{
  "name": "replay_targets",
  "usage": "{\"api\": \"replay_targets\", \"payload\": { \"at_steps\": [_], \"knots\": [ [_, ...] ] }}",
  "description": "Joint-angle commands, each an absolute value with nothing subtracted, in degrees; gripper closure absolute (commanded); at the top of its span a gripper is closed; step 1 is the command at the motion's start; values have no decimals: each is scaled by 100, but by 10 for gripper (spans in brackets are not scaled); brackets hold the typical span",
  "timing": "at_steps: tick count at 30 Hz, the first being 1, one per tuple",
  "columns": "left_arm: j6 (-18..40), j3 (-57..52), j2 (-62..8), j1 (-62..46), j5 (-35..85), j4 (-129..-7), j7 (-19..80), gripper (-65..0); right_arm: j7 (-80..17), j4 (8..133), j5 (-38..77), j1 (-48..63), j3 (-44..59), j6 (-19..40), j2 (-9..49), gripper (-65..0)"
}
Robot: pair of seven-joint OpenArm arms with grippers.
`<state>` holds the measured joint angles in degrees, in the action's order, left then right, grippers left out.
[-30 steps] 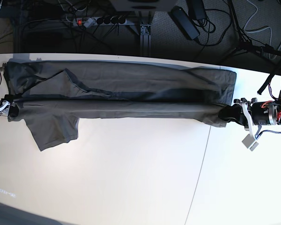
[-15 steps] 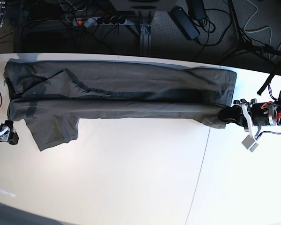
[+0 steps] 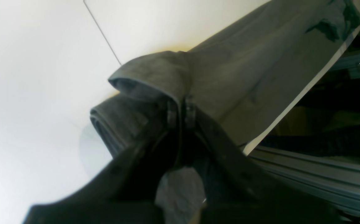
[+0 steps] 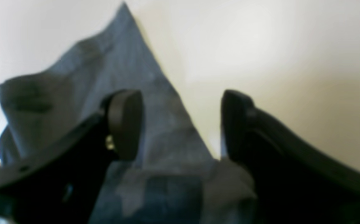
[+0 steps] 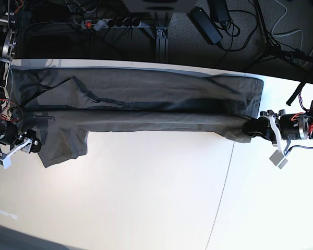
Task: Fold the T-shirt properly
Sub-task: 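Lay the folded edge down and release both grippers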
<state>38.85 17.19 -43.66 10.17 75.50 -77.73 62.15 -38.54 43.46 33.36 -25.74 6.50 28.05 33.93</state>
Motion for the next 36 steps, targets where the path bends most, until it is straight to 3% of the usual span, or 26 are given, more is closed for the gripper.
{"api": "replay_targets", "payload": {
  "at_steps": [1, 8, 16, 18, 22, 30, 36],
  "knots": [
    [4000, 1660, -4475, 1127, 7688, -7850, 6145, 0, -3824, 4379, 3385, -2709, 545, 3236, 3507, -401],
    [4000, 1660, -4475, 1127, 7730, -7850, 6149, 0, -3747, 4392, 3533, -2714, -491, 3234, 3452, -401],
    [4000, 1660, -4477, 1127, 7708, -7850, 6152, 0, -3774, 4392, 3470, -2711, -589, 3236, 3188, -389],
    [4000, 1660, -4477, 1127, 7688, -7848, 6152, 0, -3776, 4394, 3470, -2711, -589, 3236, 3188, -292],
    [4000, 1660, -4477, 1127, 7690, -7848, 6149, 0, -3715, 4399, 3472, -2709, -589, 3234, 3188, -8],
    [4000, 1658, -4477, 1138, 7507, -7848, 5878, 0, -3870, 4853, 3505, -2700, -585, 3238, 3275, 0],
    [4000, 1658, -4512, 1138, 7437, -7909, 5970, 0, -4506, 6604, 3953, -2084, -257, 3238, 3573, 0]
  ]
}}
